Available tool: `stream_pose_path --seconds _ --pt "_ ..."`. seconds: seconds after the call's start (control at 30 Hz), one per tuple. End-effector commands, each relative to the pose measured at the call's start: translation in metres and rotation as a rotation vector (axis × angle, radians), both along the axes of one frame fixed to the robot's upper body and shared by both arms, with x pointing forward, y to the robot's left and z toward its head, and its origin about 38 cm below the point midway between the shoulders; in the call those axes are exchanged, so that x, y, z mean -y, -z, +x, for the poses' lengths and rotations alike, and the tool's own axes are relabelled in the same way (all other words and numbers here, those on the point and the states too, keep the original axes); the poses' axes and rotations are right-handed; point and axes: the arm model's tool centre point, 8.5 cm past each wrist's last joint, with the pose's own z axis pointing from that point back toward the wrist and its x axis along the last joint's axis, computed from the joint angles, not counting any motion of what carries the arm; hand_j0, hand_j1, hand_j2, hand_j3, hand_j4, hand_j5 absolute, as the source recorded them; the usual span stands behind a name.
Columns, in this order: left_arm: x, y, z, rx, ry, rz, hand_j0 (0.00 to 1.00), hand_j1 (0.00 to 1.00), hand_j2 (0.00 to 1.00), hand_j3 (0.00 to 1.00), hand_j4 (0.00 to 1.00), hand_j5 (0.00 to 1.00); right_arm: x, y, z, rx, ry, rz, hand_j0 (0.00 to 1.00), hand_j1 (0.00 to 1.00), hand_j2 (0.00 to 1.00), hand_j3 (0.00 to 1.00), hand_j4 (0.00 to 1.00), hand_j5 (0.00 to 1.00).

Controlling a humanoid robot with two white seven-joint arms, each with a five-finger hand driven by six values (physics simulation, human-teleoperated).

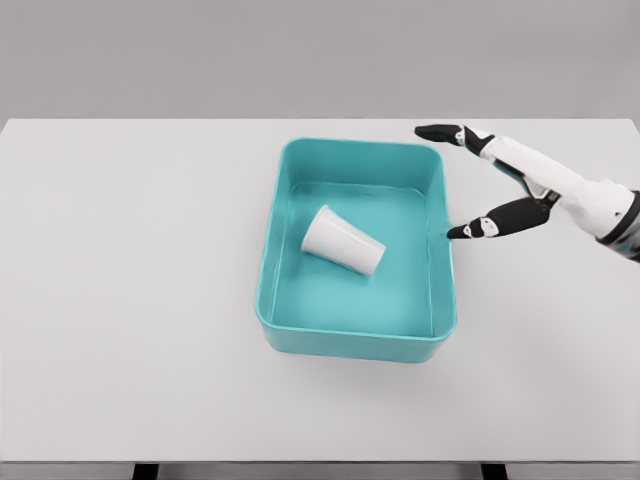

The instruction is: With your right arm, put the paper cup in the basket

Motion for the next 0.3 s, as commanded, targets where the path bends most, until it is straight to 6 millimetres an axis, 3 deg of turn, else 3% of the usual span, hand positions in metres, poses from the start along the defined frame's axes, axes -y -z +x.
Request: stream_pose_path --seconds 0.0,0.1,0.27 --pt "0.0 0.0 0.0 -0.001 0.0 0.0 1.0 1.0 1.0 1.0 1.0 1.0 0.024 -0.023 -0.003 0.031 0.037 -0.017 1.0 1.0 1.0 1.0 1.0 1.0" --pt "0.0 0.0 0.0 0.001 0.0 0.0 1.0 1.0 1.0 1.0 1.0 1.0 0.037 -0.024 -0.006 0.023 0.06 -0.032 1.0 1.0 1.0 1.0 1.0 1.0" --pt "0.0 0.0 0.0 0.001 0.002 0.0 1.0 1.0 1.0 1.0 1.0 1.0 0.037 -0.019 -0.007 0.014 0.06 -0.028 1.0 1.0 1.0 1.0 1.0 1.0"
